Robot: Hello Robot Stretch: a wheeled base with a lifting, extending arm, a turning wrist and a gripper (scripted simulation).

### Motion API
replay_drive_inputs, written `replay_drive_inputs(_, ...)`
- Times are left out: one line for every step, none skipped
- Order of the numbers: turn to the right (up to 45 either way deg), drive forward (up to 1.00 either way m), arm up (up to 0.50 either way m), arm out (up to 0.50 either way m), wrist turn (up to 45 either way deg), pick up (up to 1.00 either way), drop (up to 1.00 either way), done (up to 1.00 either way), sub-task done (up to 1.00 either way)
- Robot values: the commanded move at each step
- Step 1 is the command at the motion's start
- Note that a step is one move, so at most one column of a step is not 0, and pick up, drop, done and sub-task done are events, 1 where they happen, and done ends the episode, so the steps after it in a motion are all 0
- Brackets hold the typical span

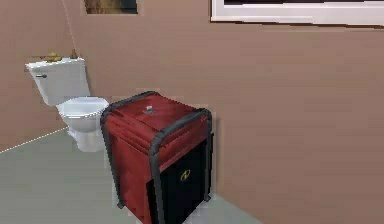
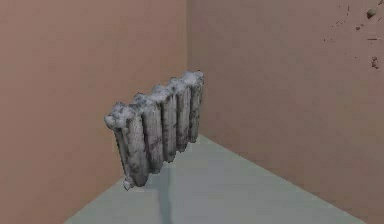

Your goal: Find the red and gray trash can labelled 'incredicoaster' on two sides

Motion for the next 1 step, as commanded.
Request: replay_drive_inputs(-9.0, 0.0, 0.0, 0.0, 0.0, 0.0, 0.0, 0.0, 0.0)
